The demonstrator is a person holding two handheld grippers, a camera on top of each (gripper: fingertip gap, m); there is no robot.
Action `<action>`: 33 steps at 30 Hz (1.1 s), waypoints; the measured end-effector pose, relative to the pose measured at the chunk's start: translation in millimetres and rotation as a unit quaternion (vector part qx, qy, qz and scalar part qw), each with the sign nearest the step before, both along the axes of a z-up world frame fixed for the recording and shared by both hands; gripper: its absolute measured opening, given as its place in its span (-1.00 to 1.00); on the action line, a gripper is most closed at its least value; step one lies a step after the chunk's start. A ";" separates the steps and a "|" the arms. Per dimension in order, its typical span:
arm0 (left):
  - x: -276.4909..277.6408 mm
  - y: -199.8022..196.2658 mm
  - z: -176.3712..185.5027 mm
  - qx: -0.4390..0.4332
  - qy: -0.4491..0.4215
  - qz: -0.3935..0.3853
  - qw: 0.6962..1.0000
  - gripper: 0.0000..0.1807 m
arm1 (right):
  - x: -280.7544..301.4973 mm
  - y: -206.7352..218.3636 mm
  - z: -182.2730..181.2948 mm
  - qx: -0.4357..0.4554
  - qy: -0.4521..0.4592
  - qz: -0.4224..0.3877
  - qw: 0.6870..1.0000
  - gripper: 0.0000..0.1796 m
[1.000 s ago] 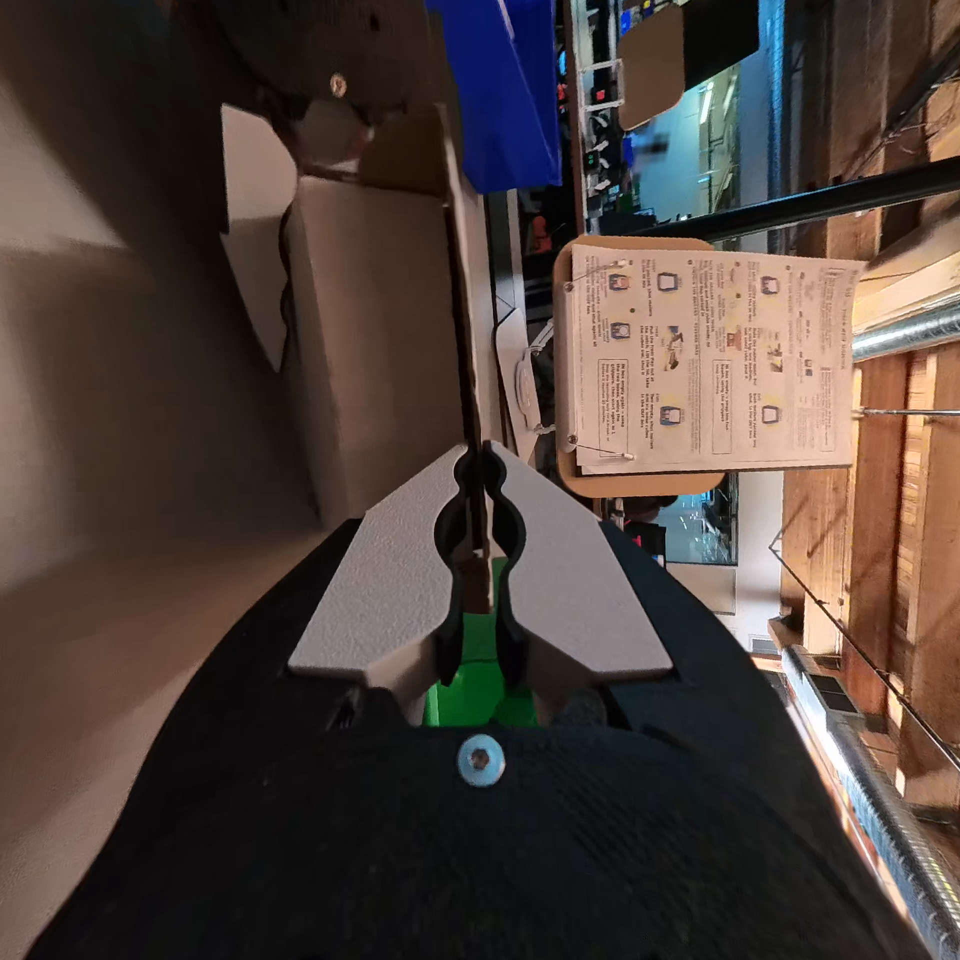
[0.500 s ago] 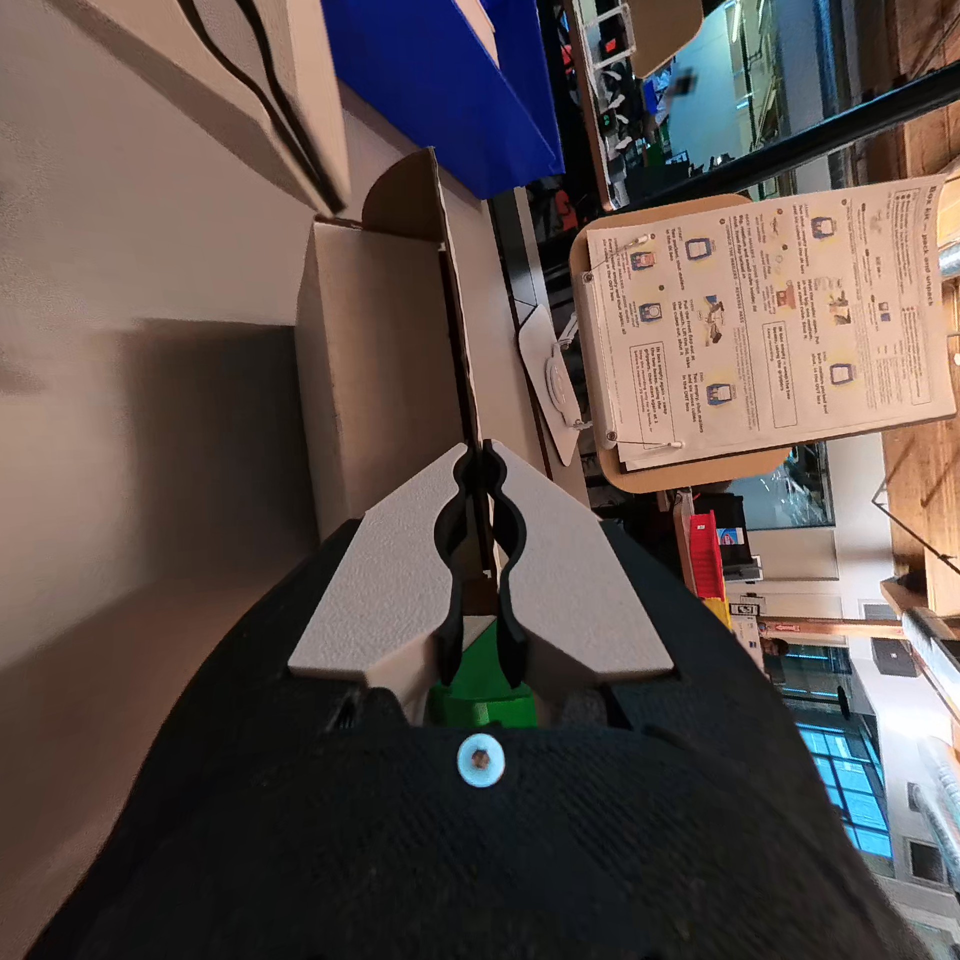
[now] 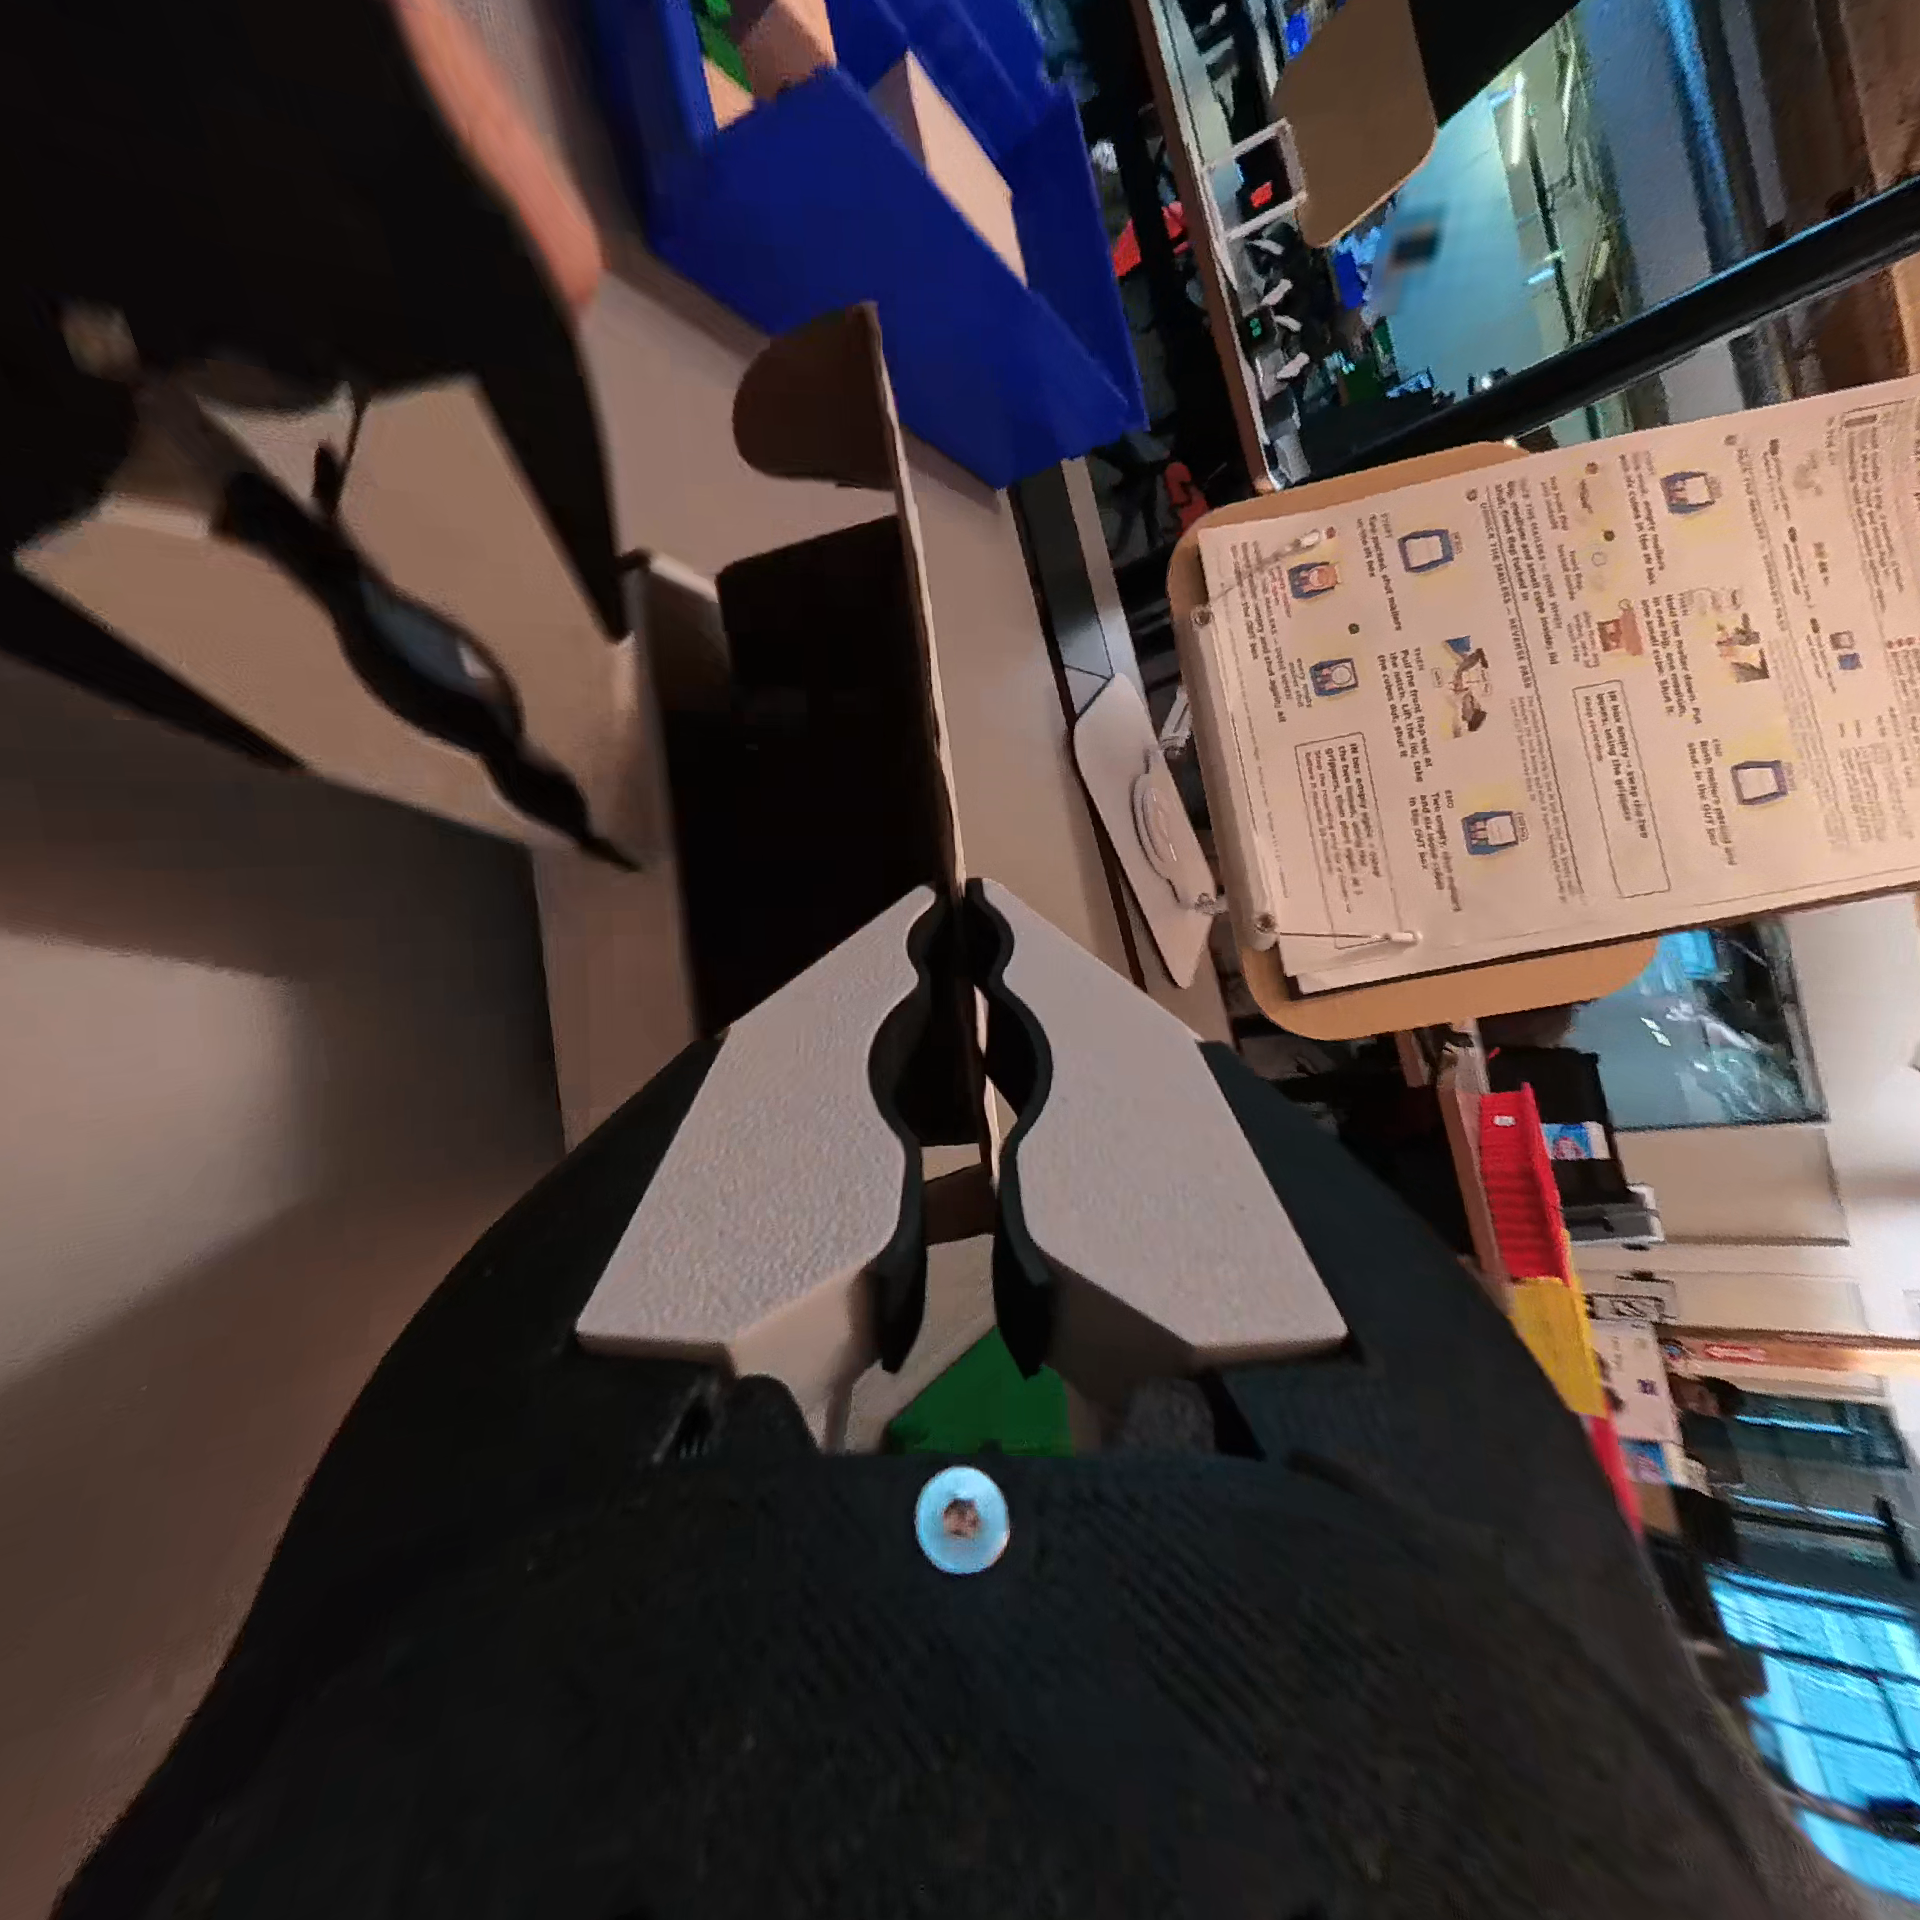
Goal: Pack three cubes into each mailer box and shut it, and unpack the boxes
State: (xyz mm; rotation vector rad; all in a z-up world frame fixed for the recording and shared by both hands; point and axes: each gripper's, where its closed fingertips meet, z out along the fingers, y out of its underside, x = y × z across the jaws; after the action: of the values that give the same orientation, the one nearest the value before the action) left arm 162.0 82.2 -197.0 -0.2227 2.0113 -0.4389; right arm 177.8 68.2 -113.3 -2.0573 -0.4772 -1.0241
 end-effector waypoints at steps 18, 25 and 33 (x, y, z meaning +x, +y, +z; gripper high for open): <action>13.2 16.3 -6.2 -0.095 0.046 0.072 0.992 -1.00 | 88.6 30.8 29.6 -0.039 -0.014 -0.011 0.999 -0.96; 17.3 13.0 -6.1 -0.136 0.054 0.072 0.987 -1.00 | 148.1 60.2 -8.0 -0.087 0.003 -0.019 0.996 -0.93; 9.7 22.4 28.0 -0.259 0.035 0.051 0.964 -1.00 | 133.5 83.3 7.4 -0.053 0.022 0.051 0.997 -0.98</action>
State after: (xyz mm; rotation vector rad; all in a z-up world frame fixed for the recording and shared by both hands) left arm 171.8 104.6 -169.0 -0.6694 1.9085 -0.8976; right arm 311.3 151.5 -105.9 -2.1201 -0.6203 -0.9088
